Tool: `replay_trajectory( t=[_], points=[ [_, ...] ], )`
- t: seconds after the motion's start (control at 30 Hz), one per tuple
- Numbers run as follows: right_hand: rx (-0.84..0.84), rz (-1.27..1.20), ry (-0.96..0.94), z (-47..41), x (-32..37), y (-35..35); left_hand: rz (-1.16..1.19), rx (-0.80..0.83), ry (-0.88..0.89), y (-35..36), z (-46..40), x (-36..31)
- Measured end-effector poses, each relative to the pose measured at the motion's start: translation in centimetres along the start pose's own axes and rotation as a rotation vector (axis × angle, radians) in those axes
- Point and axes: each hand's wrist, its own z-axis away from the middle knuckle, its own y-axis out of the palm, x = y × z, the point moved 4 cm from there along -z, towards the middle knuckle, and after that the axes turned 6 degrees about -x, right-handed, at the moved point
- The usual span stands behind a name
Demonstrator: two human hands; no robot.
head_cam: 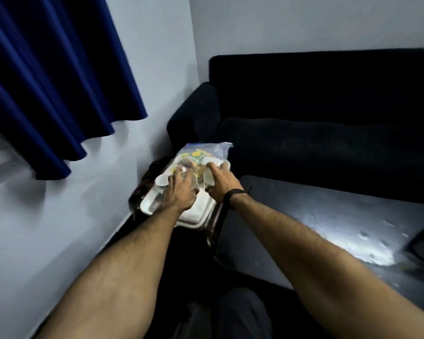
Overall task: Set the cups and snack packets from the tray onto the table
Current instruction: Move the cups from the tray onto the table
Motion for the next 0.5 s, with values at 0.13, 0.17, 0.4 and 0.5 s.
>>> replay_trajectory(
  t=[0.13, 0.17, 0.4, 0.5],
  points=[
    [-0.030, 0.035, 0.097, 2.7, -7.7, -5.3, 0.033, 0.041, 0.125, 1.7, 1.2, -8.1],
    [-0.046, 0.048, 0.127, 3.6, -9.8, -6.4, 0.051, 0.078, 0.139, 2.4, 1.7, -10.0],
    [-0.085, 0.133, 0.352, 11.3, -22.4, -11.3, 0.082, 0.273, 0.259, 7.8, 5.5, -19.9],
    [-0.053, 0.152, 0.419, 13.9, -25.9, -11.6, 0.105, 0.337, 0.288, 10.2, 6.9, -22.8]
  ],
)
